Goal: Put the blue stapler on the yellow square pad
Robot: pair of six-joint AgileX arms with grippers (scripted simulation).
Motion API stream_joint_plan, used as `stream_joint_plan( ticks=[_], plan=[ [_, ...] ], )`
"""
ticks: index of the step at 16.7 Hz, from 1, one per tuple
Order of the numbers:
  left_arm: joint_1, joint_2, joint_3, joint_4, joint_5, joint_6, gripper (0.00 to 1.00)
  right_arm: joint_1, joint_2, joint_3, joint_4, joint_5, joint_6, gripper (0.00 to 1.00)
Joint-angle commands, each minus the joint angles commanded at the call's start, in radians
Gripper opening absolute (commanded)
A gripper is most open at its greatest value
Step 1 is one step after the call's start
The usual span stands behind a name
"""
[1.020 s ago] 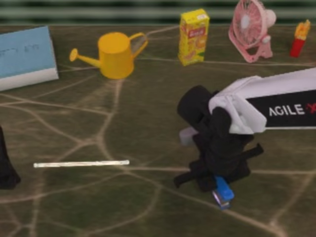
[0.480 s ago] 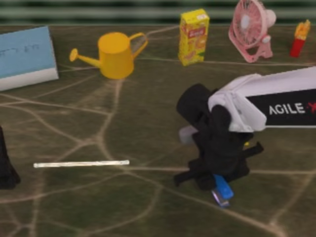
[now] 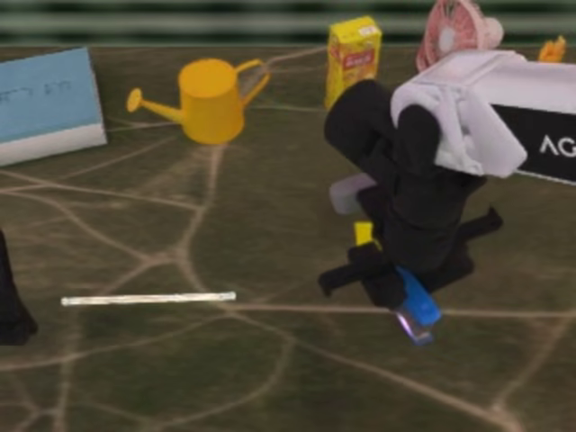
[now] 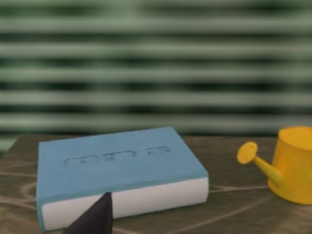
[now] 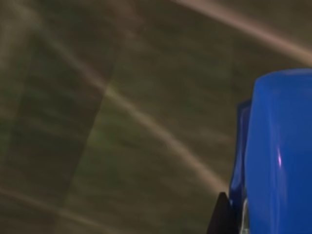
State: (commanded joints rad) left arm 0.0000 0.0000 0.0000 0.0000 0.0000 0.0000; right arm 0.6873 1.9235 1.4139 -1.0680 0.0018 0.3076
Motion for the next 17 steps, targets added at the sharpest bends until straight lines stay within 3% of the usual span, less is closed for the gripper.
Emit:
stream_joint_plan(
  ticks=[9, 13, 17],
  plan=[
    [0.0, 0.0, 0.0, 0.0, 0.0, 0.0, 1.0, -0.013, 0.014, 0.055, -0.036, -0.002, -0.064, 0.0],
    [0.0, 0.0, 0.0, 0.0, 0.0, 0.0, 1.0, -0.048, 0.085, 0.17, -0.084, -0.005, -0.285, 0.0],
    [0.0, 0.0, 0.0, 0.0, 0.0, 0.0, 1.0, -0.103, 0.176, 0.31, -0.149, -0.01, -0.632, 0.0]
  ],
)
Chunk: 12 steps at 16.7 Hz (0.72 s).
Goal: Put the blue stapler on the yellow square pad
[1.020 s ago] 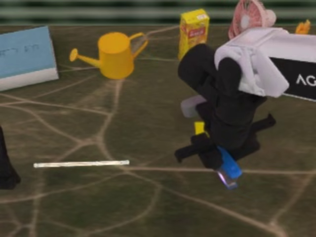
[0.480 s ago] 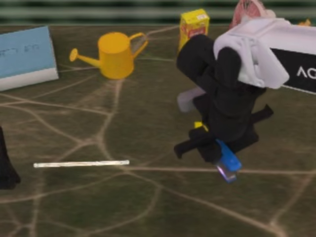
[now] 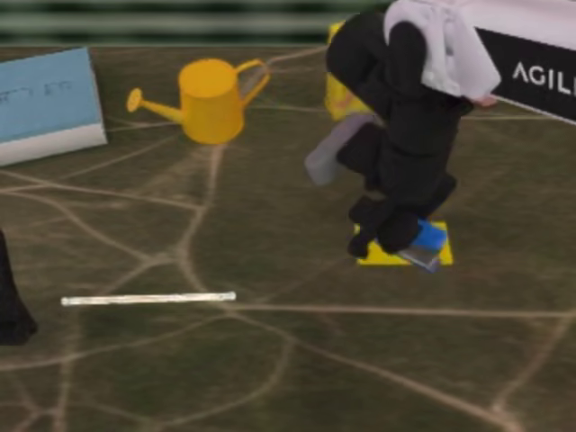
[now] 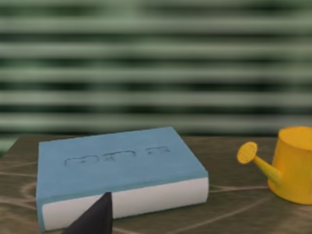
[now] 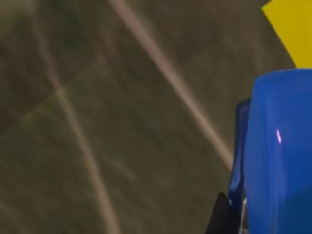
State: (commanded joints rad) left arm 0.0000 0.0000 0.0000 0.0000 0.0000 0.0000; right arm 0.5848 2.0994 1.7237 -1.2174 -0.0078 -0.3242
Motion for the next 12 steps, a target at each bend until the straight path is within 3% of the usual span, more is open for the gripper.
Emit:
stream_joint_plan(
  ticks=[7, 12],
  plan=[
    [0.0, 0.0, 0.0, 0.0, 0.0, 0.0, 1.0, -0.103, 0.125, 0.224, -0.093, -0.007, -0.6, 0.0],
    [0.0, 0.0, 0.0, 0.0, 0.0, 0.0, 1.0, -0.145, 0.141, 0.301, -0.106, -0.012, -0.773, 0.0]
  ],
)
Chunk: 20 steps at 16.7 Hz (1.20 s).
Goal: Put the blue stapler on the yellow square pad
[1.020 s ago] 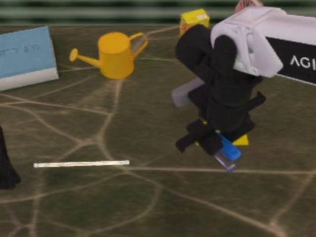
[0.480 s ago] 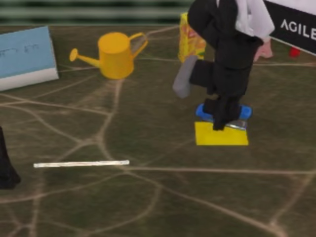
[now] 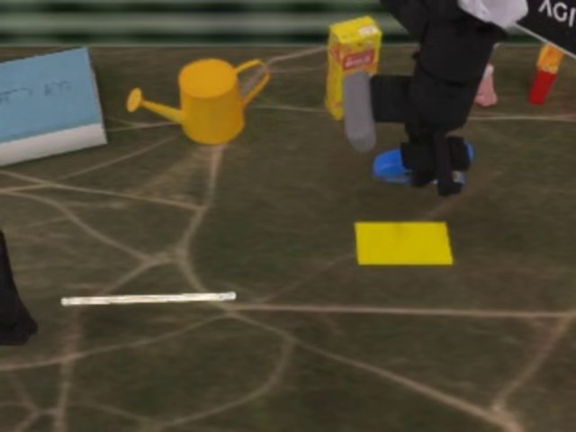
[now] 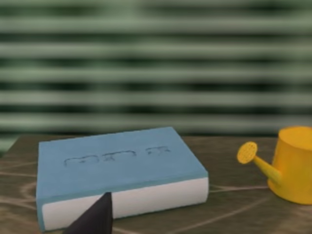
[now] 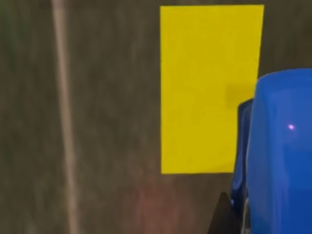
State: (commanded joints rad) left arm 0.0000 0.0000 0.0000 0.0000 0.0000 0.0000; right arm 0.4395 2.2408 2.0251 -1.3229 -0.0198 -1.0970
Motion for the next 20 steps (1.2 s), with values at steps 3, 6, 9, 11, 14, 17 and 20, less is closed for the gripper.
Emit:
stream_joint_plan(
  ticks=[3, 6, 9, 11, 14, 17, 20],
  plan=[
    [0.0, 0.0, 0.0, 0.0, 0.0, 0.0, 1.0, -0.001, 0.0, 0.001, 0.0, 0.0, -0.003, 0.0],
    [0.0, 0.0, 0.0, 0.0, 0.0, 0.0, 1.0, 0.005, -0.003, -0.005, 0.004, 0.0, -0.001, 0.0],
    [0.0, 0.0, 0.0, 0.0, 0.0, 0.0, 1.0, 0.004, 0.011, -0.063, 0.075, 0.0, 0.002, 0.0],
    [0.0, 0.0, 0.0, 0.0, 0.0, 0.0, 1.0, 0.003, 0.031, -0.129, 0.168, 0.001, 0.004, 0.0],
    [0.0, 0.0, 0.0, 0.0, 0.0, 0.0, 1.0, 0.004, 0.062, -0.229, 0.302, 0.001, 0.004, 0.0],
    [0.0, 0.0, 0.0, 0.0, 0.0, 0.0, 1.0, 0.005, 0.076, -0.271, 0.349, 0.001, 0.004, 0.0],
    [0.0, 0.0, 0.0, 0.0, 0.0, 0.0, 1.0, 0.005, 0.076, -0.271, 0.349, 0.001, 0.004, 0.0]
  ],
)
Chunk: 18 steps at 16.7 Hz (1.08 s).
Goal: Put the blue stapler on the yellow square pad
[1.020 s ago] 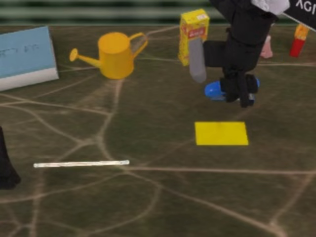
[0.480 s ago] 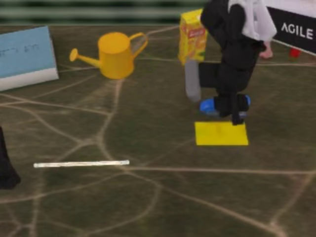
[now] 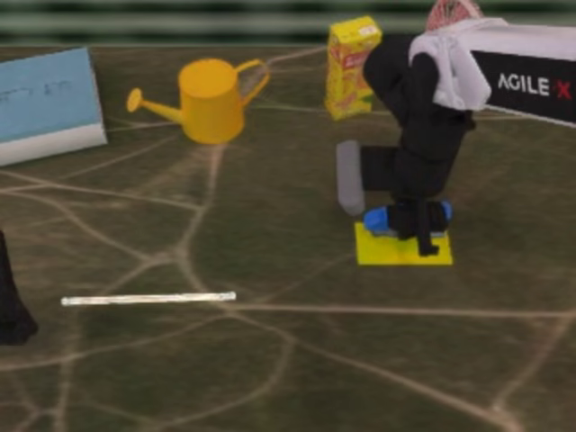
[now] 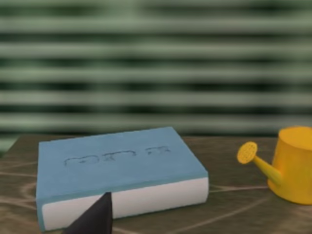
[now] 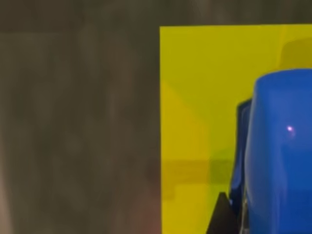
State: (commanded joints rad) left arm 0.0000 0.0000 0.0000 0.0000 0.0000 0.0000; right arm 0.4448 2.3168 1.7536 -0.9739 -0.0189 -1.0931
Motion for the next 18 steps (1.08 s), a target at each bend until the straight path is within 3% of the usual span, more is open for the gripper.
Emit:
stream_joint_plan(
  ticks=[13, 18],
  plan=[
    [0.0, 0.0, 0.0, 0.0, 0.0, 0.0, 1.0, 0.0, 0.0, 0.0, 0.0, 0.0, 0.0, 0.98],
    [0.0, 0.0, 0.0, 0.0, 0.0, 0.0, 1.0, 0.0, 0.0, 0.0, 0.0, 0.0, 0.0, 1.0]
  ],
)
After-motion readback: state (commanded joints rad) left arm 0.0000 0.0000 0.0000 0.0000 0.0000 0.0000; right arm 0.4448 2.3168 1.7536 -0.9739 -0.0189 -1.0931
